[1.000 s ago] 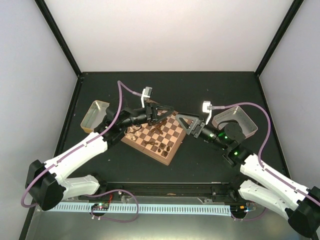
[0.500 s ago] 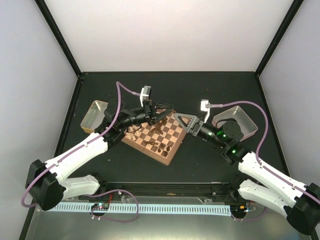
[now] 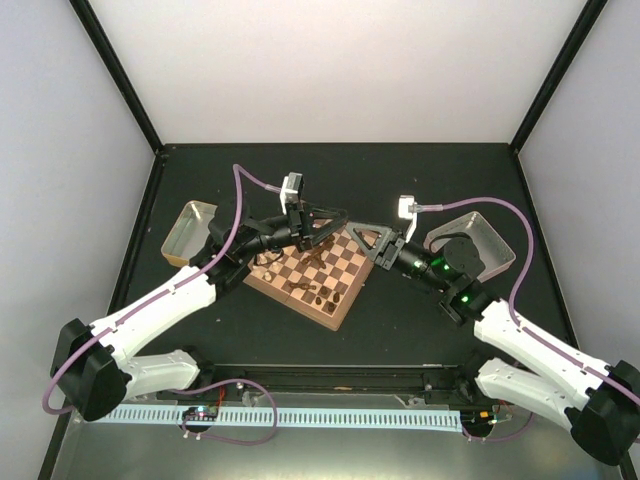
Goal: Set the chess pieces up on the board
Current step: Place the chess piece on the chessboard.
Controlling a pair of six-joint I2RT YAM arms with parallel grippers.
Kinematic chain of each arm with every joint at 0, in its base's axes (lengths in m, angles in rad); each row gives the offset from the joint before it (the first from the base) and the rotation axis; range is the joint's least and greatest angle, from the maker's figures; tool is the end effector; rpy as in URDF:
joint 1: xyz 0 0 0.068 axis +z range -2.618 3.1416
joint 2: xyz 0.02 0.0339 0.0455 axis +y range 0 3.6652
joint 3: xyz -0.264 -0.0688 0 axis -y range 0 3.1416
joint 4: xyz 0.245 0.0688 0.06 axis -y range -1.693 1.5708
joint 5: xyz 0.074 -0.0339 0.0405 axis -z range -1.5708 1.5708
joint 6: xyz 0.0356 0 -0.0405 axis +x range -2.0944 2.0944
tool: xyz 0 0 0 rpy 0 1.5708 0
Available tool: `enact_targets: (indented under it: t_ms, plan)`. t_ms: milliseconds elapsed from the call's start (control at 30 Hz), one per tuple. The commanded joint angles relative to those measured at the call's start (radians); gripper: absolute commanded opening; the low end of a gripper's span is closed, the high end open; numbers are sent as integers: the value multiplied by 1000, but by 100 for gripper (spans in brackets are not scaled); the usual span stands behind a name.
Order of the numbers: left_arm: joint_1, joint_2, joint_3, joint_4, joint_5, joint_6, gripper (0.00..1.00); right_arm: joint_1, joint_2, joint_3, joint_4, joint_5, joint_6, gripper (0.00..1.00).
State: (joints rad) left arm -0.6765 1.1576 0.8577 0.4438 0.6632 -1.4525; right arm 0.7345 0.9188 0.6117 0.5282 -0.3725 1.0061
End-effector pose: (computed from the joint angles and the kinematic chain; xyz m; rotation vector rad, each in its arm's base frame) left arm 0.1943 -0.1841 0.3549 -0.0179 1.9022 -2.0811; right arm 0.1517 0.1544 0.3300 -0.1517 1.5839 1.6679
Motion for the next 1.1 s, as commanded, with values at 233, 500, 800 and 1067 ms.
enact_targets:
  t_ms: [233, 500, 800, 1067]
  plan:
    - [-6, -28, -7, -96, -35, 106, 32, 0, -60, 42, -157, 73, -72, 1]
    - [65, -83, -12, -466, -248, 445, 61, -53, -14, 193, -832, 202, -320, 1]
    - [131, -182, -20, -750, -560, 729, 69, -207, 354, 432, -1234, 276, -547, 1]
    - [158, -223, -10, -824, -582, 850, 72, -230, 677, 676, -1411, 410, -659, 1]
